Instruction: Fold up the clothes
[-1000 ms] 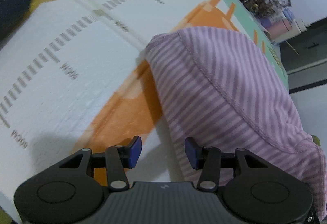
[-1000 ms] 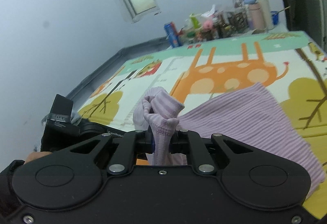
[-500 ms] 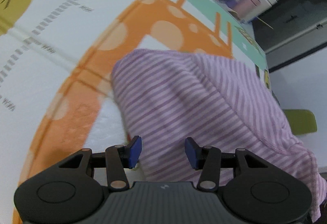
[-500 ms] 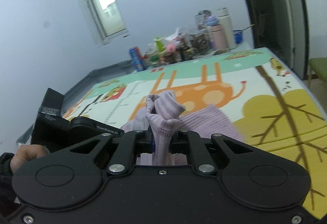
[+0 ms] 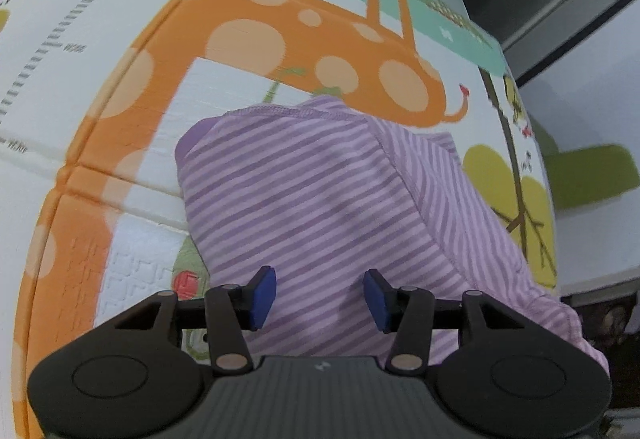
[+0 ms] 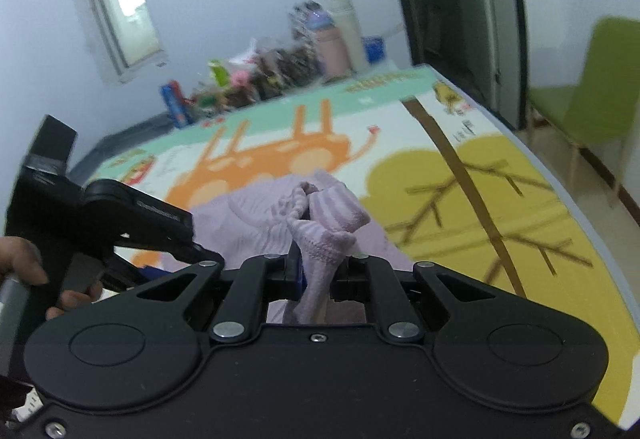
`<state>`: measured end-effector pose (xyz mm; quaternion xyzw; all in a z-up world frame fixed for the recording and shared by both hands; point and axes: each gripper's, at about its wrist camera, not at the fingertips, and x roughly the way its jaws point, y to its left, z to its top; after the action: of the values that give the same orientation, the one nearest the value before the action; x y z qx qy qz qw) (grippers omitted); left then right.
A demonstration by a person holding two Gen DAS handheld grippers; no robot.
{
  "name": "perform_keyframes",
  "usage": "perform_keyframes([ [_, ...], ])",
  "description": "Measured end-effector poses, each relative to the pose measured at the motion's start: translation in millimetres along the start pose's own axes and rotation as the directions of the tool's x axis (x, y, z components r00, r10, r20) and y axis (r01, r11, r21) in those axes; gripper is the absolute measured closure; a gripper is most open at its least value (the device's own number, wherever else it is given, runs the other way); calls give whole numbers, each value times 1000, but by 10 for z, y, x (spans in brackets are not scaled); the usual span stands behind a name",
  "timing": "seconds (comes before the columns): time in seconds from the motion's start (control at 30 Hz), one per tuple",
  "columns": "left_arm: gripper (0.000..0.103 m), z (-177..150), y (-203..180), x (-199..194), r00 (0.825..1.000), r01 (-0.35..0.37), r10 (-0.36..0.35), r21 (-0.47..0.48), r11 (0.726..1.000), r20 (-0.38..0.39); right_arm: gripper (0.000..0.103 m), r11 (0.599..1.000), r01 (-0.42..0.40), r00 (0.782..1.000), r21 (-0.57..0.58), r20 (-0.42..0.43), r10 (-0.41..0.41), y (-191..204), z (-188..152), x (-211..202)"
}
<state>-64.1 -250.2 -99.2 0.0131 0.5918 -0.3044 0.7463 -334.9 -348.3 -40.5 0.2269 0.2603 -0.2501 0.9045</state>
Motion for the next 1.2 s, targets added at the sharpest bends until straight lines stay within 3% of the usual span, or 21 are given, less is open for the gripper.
perform_keyframes([
  [0.2, 46, -25, -134, 130, 999, -32, 33, 72, 997, -15, 90, 996, 57, 995, 74, -92, -50, -254, -152, 194],
  [0.53, 32, -87, -328, 273, 996, -85, 87, 185, 979, -4, 82, 989, 120, 972, 92, -212, -98, -403, -313, 428],
  [0.77, 29, -149, -387, 295, 994, -102, 105, 249, 963, 3, 82, 980, 85, 960, 180, -278, -32, -560, -426, 544],
  [1.0, 23, -258, -447, 300, 992, -122, 125, 345, 931, 13, 82, 988, 68, 953, 141, -301, -23, -528, -438, 582],
  [1.2, 23, -285, -346, 249, 992, -113, 127, 377, 919, -14, 81, 996, 49, 938, 78, -347, -19, -381, -467, 547],
])
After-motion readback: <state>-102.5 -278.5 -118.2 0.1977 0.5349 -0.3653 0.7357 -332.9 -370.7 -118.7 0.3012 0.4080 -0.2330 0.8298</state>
